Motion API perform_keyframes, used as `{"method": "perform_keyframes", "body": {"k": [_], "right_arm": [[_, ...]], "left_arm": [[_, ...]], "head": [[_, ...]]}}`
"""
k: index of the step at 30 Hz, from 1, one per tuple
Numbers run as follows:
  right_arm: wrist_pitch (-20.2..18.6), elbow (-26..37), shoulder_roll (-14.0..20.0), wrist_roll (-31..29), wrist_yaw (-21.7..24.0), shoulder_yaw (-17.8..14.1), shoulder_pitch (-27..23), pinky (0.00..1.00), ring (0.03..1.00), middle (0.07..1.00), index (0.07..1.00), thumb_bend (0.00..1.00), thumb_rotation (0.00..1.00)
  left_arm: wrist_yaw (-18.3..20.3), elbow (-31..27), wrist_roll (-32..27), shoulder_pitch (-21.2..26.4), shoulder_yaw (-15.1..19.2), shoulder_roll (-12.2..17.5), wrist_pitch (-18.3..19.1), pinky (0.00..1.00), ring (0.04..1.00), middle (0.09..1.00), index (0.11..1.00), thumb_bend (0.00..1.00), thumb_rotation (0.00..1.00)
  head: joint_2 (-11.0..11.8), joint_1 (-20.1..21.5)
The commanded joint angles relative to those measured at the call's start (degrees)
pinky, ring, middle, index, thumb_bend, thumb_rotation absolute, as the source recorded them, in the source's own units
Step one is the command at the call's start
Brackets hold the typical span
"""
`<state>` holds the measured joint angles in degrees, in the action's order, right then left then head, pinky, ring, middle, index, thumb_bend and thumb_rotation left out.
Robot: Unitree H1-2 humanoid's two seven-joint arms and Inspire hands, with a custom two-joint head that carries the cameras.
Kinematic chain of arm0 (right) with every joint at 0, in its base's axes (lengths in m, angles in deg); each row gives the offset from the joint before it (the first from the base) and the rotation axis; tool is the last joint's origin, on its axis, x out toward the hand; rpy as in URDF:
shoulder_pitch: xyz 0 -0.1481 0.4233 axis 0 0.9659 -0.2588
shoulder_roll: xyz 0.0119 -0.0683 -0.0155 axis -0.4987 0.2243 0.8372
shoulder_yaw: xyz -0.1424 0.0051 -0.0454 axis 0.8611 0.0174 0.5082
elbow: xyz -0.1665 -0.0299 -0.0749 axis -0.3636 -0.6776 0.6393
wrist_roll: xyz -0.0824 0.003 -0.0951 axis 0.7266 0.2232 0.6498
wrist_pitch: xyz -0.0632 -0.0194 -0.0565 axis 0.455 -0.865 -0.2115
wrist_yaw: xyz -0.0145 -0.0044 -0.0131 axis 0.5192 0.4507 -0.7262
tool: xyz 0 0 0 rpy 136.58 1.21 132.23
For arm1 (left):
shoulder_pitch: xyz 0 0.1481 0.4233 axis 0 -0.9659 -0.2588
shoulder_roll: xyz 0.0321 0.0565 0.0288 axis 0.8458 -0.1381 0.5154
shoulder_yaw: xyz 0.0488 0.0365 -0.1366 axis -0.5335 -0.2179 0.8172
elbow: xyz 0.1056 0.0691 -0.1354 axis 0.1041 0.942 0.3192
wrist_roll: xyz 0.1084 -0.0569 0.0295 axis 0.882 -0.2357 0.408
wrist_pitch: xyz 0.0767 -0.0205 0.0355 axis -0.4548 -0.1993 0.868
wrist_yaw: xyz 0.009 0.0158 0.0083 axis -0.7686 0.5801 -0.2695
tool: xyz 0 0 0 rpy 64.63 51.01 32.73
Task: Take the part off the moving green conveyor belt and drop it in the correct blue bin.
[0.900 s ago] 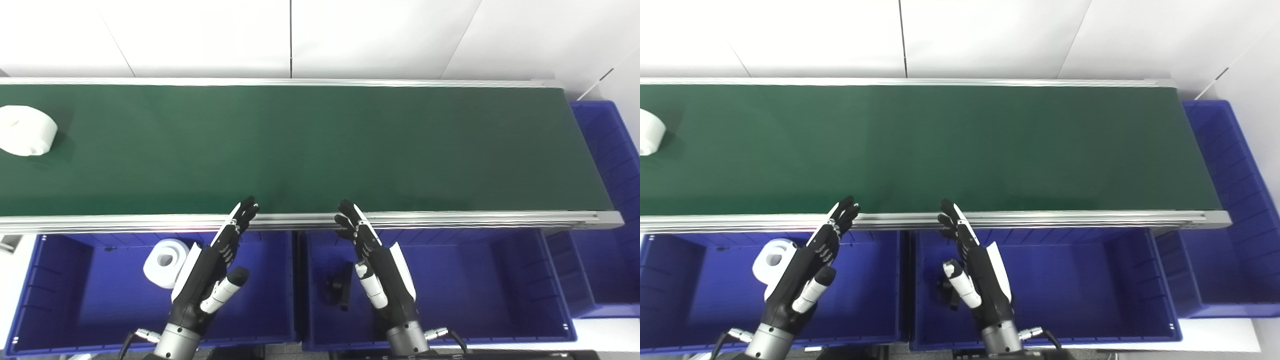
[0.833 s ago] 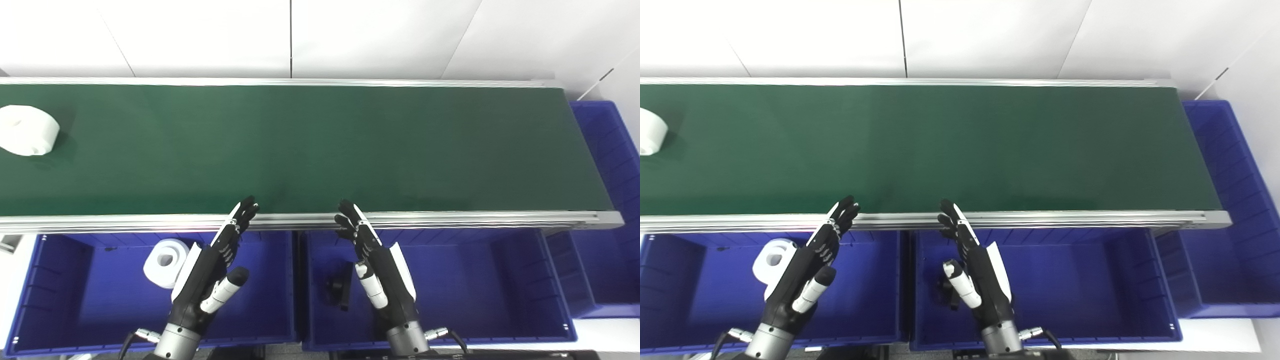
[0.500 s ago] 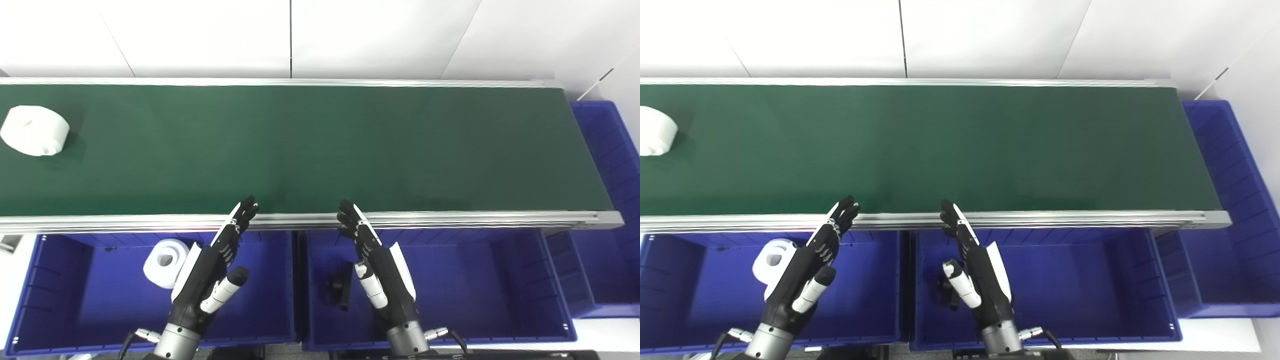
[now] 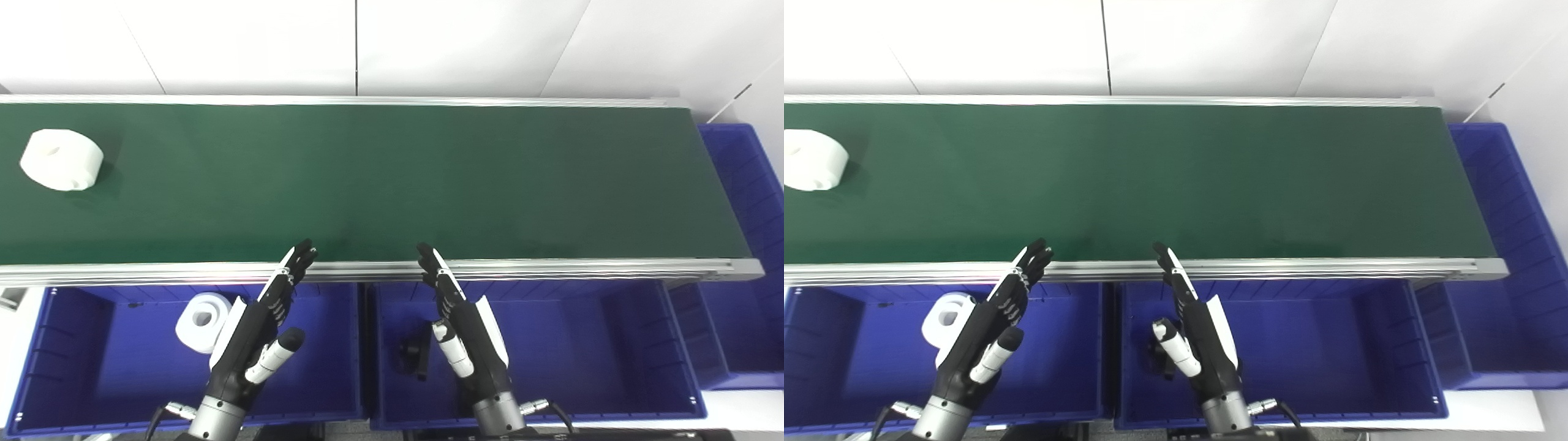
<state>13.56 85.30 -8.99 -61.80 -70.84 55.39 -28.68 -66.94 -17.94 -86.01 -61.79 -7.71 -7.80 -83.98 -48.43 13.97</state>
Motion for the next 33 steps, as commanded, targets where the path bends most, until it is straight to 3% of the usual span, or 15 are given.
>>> {"method": "perform_keyframes", "body": {"k": [1,33], "right_arm": [[1.75,1.06,-0.03,0.1,0.58,0.53,0.16,0.99,0.986,0.985,0.964,0.89,1.0],[1.91,-0.4,0.72,-0.12,0.52,0.36,-0.44,1.0,0.978,0.977,0.96,0.91,1.0]], "left_arm": [[-0.33,-1.3,-0.85,-0.27,-0.14,-0.32,-1.4,1.0,0.977,0.95,0.957,0.75,0.84],[-0.36,0.02,0.15,0.19,-0.46,-0.61,-2.36,1.0,0.979,0.952,0.956,0.73,0.84]], "head": [[-0.03,-0.13],[0.93,-0.85]]}}
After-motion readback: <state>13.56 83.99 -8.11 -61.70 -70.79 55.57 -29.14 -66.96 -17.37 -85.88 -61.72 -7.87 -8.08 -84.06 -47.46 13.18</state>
